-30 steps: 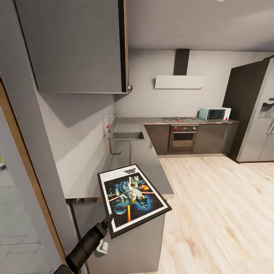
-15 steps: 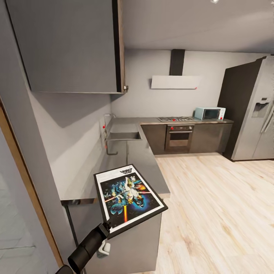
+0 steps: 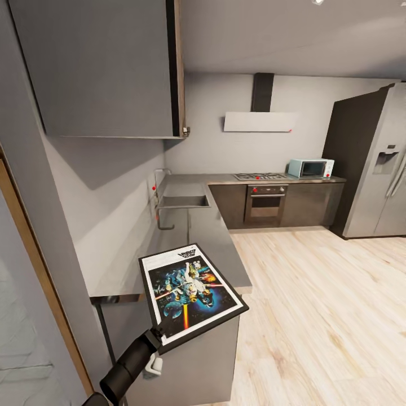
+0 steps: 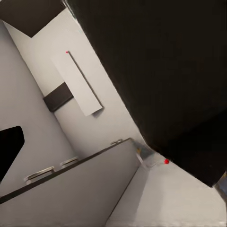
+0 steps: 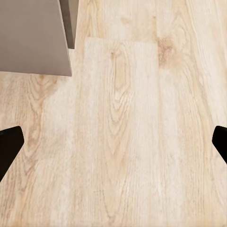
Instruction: Pick up the poster from the kitchen countertop and hang it on one of the wall nails in the kitchen.
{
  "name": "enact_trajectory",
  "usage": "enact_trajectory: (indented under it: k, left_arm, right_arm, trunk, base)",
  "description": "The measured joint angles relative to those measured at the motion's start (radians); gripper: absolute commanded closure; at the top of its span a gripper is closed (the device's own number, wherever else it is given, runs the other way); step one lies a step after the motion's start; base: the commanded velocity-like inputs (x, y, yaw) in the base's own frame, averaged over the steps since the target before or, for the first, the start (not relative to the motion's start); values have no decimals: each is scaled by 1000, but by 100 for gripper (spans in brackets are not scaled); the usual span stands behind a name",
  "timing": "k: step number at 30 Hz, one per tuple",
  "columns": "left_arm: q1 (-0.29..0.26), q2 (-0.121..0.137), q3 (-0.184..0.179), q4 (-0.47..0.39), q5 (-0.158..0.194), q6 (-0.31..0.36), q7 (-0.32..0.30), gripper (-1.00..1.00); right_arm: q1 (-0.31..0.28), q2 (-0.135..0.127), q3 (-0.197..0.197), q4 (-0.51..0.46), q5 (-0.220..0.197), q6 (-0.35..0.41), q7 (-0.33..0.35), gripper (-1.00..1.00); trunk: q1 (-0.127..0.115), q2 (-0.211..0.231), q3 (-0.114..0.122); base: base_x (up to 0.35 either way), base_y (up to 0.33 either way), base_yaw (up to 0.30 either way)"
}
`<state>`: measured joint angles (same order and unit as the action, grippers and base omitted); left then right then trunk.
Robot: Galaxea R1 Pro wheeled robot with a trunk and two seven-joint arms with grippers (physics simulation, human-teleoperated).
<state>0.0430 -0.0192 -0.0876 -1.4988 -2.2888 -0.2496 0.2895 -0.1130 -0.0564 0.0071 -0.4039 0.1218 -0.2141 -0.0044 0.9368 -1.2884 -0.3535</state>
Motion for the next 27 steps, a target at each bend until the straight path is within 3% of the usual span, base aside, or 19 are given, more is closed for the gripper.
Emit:
enact_trajectory:
  k: [8,9,27]
  left_arm:
    - [0,-1,-2,3,0,53,0,-100]
    - [0,-2,-3,3,0,54,0,100]
    - [0,-5,-28,8,5,58,-1,100]
  right_arm:
    - [0,0,0,0,0,0,0,-100]
    - [0,0,0,0,0,0,0,-100]
    - [0,0,0,0,0,0,0,-100]
  trunk:
    - [0,0,0]
    - [0,0,0]
    - [0,0,0]
  base:
    - [0,0,0]
    - [0,0,0]
    - [0,0,0]
